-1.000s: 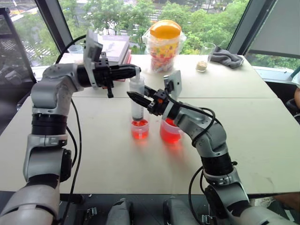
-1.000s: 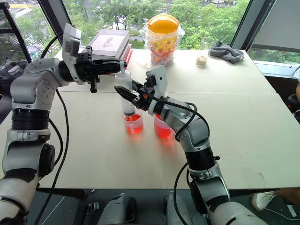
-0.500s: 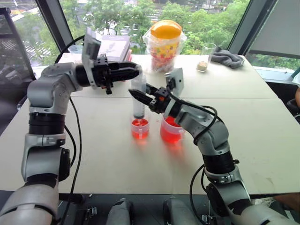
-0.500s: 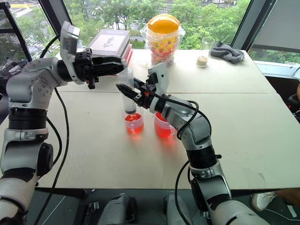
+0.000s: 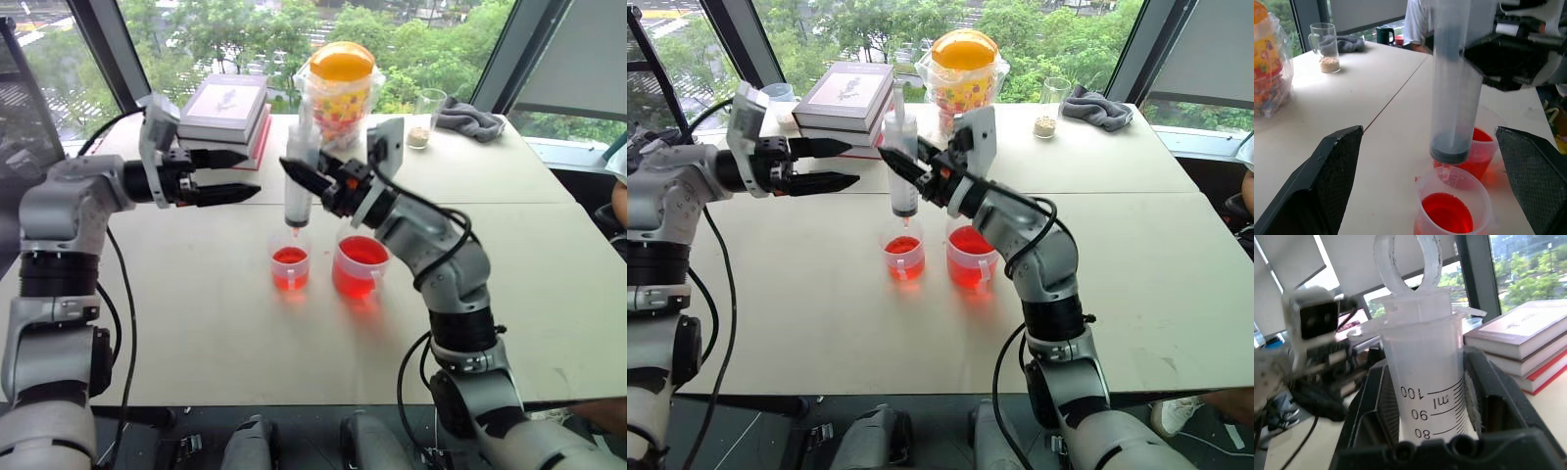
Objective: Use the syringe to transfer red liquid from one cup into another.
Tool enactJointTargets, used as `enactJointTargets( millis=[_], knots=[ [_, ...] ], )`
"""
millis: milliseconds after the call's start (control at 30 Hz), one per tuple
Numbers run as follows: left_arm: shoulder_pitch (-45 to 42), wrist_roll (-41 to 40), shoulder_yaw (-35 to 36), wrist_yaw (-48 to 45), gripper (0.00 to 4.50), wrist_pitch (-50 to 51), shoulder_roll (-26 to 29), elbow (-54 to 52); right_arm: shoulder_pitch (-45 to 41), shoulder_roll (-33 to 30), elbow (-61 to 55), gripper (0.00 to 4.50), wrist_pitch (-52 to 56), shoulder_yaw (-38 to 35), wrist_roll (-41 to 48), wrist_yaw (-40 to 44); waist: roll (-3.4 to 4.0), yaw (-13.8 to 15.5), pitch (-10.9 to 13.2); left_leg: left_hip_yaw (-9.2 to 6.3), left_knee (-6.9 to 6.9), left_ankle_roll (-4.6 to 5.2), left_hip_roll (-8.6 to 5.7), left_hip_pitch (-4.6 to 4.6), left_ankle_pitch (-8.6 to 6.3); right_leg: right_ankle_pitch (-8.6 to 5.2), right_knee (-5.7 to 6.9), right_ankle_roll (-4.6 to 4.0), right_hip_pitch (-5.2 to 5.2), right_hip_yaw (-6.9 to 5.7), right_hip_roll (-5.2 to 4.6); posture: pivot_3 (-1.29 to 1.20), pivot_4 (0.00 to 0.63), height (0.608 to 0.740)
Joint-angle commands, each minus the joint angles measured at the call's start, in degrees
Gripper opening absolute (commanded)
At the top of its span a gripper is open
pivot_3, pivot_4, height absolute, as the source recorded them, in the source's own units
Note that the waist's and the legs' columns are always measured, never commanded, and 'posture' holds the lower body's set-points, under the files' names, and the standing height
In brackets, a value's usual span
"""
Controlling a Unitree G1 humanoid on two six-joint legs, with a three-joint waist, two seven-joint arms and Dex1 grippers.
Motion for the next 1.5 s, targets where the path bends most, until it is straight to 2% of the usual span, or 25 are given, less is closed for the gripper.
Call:
enactJointTargets(
  millis=[33, 133, 233, 367, 600, 800, 900, 1100, 1200, 1367, 1433, 1500],
  knots=[
    [0.9, -0.8, 0.3, 0.6, 4.44, -1.7, -1.3, -3.8, -9.3, -4.6, -1.4, 1.41, 13.5, -12.6, 10.4, -9.0, 0.0, 0.2, 0.0, 0.0, 0.0, 0.0, 0.0, -0.01, 0.0, 0.0, 0.0, 0.0, -0.01, 0.0, -0.01, 0.0, 0.15, 0.74],
    [2.2, -1.1, -0.6, 0.7, 4.44, -1.8, -3.1, -5.5, -16.7, -12.7, 4.4, 1.41, 27.0, -18.7, 11.0, -16.3, 0.0, 0.7, 0.0, 0.05, -0.03, 0.0, 0.0, -0.02, 0.0, 0.0, -0.04, 0.0, -0.02, 0.0, -0.05, 0.0, 0.15, 0.74],
    [3.1, -1.2, -1.5, 1.1, 4.44, -1.9, -4.9, -6.7, -19.2, -21.6, 9.2, 1.41, 38.1, -18.0, 7.3, -18.4, -0.01, 1.0, 0.0, 0.06, -0.1, 0.02, -0.01, -0.02, -0.01, -0.05, -0.15, -0.1, -0.03, 0.0, -0.06, 0.0, 0.15, 0.74],
    [4.2, -0.5, -2.3, 1.3, 4.44, -2.9, -6.4, -7.1, -17.4, -28.3, 15.6, 1.41, 49.8, -15.9, 4.8, -18.5, 0.0, 0.7, 0.0, 0.13, -0.13, 0.06, -0.03, -0.05, -0.04, -0.1, -0.19, -0.19, -0.07, 0.07, -0.09, 0.0, 0.15, 0.74],
    [5.4, -1.0, -3.3, 1.8, 4.44, -3.0, -7.7, -8.3, -7.8, -34.6, 25.0, 1.41, 50.6, -7.0, 4.2, -16.6, 0.0, 0.7, 0.0, 0.1, -0.15, 0.08, -0.03, -0.07, -0.05, -0.01, -0.2, -0.03, -0.09, 0.07, -0.05, 0.0, 0.15, 0.74],
    [6.9, -0.8, -3.5, 2.7, 4.44, -2.8, -7.5, -10.6, -4.5, -36.4, 28.8, 1.41, 47.8, 2.0, -0.8, -9.4, 0.0, 0.7, 0.0, 0.09, -0.12, 0.09, -0.04, -0.11, -0.06, 0.0, -0.25, -0.01, -0.1, 0.09, -0.03, 0.0, 0.15, 0.74],
    [7.8, -1.2, -3.3, 3.3, 4.44, -1.8, -7.0, -12.2, -4.0, -36.0, 31.2, 1.41, 45.4, 4.0, -2.8, -6.3, 0.0, 0.7, 0.0, 0.07, -0.12, 0.09, -0.04, -0.11, -0.06, 0.0, -0.25, -0.01, -0.1, 0.09, -0.02, 0.0, 0.15, 0.74],
    [9.4, -2.5, -2.9, 4.0, 4.5, 0.6, -6.1, -15.2, -3.2, -37.2, 30.5, 4.45, 42.9, 5.8, -5.3, -0.9, 0.0, 0.8, 0.0, 0.06, -0.11, 0.09, -0.03, -0.11, -0.06, 0.0, -0.26, -0.01, -0.08, 0.08, -0.01, 0.0, 0.15, 0.74],
    [9.6, -3.5, -2.5, 4.3, 4.5, 1.9, -5.8, -16.3, -2.9, -39.7, 26.6, 4.45, 43.7, 4.0, -5.7, 0.4, 0.0, 1.0, 0.0, 0.05, -0.11, 0.09, -0.04, -0.12, -0.06, 0.0, -0.26, -0.01, -0.08, 0.07, -0.02, 0.0, 0.15, 0.74],
    [9.8, -5.2, -1.5, 4.6, 4.5, 4.0, -4.4, -17.6, 3.9, -49.6, 4.5, 4.45, 43.3, -3.7, -0.7, 6.3, 0.01, 1.3, 0.0, 0.02, -0.12, 0.11, -0.04, -0.27, -0.07, -0.02, -0.31, 0.01, -0.19, 0.04, -0.04, 0.0, 0.15, 0.74],
    [10.1, -5.5, -1.6, 4.5, 4.5, 4.4, -3.7, -18.0, 6.5, -50.6, -3.2, 4.45, 45.0, -9.5, 2.8, 8.6, 0.01, 1.2, 0.0, -0.01, -0.12, 0.12, -0.03, -0.28, -0.07, -0.03, -0.33, 0.03, -0.19, 0.01, -0.02, 0.0, 0.15, 0.74],
    [10.6, -5.8, -1.7, 4.6, 4.5, 4.9, -3.0, -18.3, 7.5, -49.3, -10.9, 4.45, 49.3, -18.6, 8.9, 11.7, 0.01, 0.8, 0.0, -0.02, -0.11, 0.12, -0.02, -0.26, -0.07, -0.02, -0.33, 0.03, -0.18, 0.02, 0.0, 0.0, 0.15, 0.74]
  ],
)
